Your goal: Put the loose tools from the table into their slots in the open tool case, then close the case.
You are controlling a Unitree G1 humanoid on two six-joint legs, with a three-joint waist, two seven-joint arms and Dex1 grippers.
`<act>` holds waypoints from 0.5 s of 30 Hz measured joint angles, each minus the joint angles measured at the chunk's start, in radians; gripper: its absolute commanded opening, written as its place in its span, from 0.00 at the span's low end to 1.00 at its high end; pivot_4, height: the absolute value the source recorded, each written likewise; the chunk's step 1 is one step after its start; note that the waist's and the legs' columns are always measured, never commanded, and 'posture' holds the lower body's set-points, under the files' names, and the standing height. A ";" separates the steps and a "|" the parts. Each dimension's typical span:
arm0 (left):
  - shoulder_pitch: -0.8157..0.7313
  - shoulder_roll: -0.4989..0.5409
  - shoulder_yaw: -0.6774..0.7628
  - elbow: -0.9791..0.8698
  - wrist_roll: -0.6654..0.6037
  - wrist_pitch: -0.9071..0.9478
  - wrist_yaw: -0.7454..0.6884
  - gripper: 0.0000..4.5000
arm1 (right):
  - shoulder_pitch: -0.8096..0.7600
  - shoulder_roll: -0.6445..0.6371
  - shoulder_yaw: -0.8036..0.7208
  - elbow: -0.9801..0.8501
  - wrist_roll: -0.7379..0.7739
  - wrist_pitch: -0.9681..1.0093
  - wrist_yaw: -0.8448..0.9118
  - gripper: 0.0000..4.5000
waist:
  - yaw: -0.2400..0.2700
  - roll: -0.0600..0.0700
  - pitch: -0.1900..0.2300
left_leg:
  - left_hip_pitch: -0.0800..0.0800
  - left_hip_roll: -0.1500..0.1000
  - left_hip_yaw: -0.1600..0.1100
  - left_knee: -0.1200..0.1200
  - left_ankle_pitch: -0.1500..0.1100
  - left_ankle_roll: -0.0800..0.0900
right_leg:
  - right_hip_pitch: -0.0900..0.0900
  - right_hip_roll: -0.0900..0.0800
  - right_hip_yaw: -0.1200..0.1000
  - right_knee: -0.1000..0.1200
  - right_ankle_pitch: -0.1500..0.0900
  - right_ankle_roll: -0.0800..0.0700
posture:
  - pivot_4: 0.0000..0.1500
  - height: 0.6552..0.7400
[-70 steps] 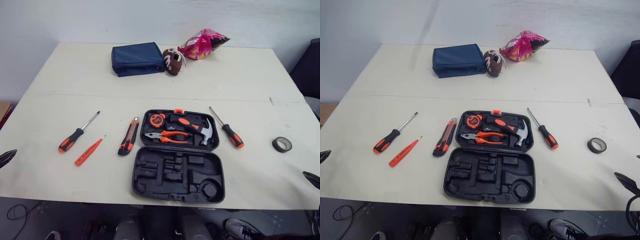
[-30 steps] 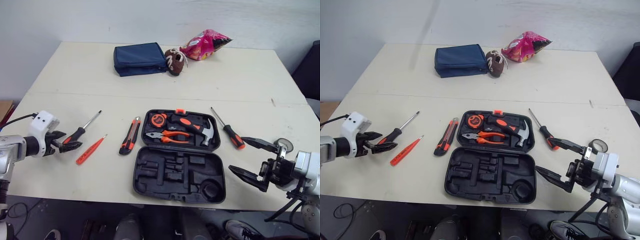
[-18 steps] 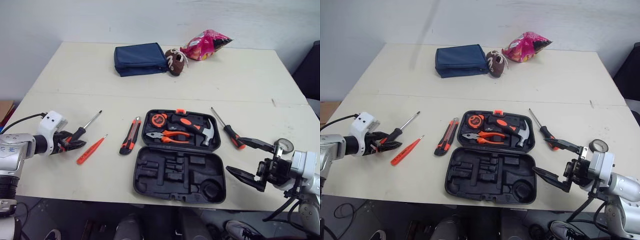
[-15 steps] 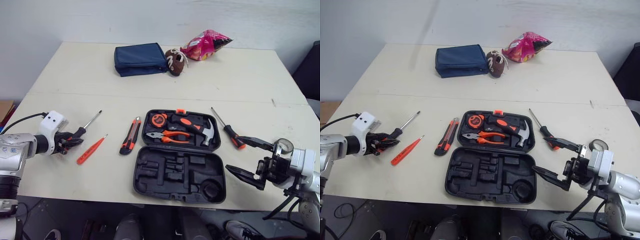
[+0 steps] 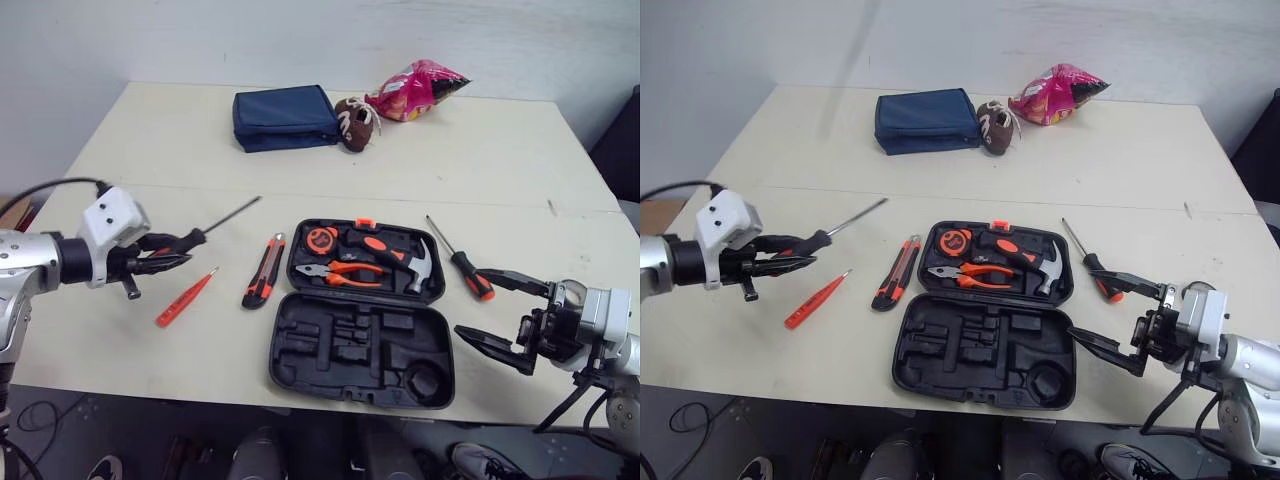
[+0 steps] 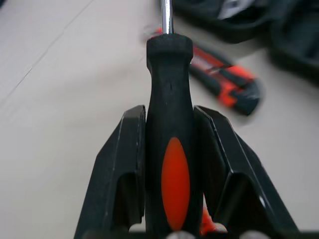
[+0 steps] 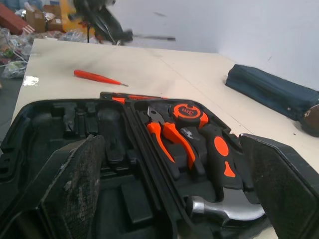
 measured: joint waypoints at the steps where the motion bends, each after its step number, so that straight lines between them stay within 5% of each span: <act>1: -0.011 0.000 -0.025 -0.026 -0.005 0.003 -0.021 0.17 | 0.002 -0.003 -0.004 0.012 0.000 0.000 0.006 1.00 | 0.000 0.000 0.000 | 0.000 0.000 0.000 0.000 0.000 0.000 | 0.000 0.001 0.000 0.000 0.000 0.000 | 1.00 1.00; 7: -0.272 -0.065 -0.313 -0.197 -0.009 0.112 -0.088 0.17 | 0.011 -0.038 -0.033 0.084 -0.013 -0.012 0.050 1.00 | 0.006 0.000 0.000 | 0.000 -0.002 0.000 0.001 0.000 0.000 | 0.000 0.008 0.004 -0.001 0.000 0.002 | 1.00 1.00; 15: -0.412 -0.222 -0.605 -0.215 0.124 0.224 -0.040 0.17 | 0.060 -0.049 -0.043 0.081 -0.014 0.000 0.079 1.00 | -0.002 0.000 0.000 | 0.003 -0.002 -0.002 0.001 0.000 -0.001 | 0.000 0.016 0.018 0.001 0.000 0.003 | 1.00 1.00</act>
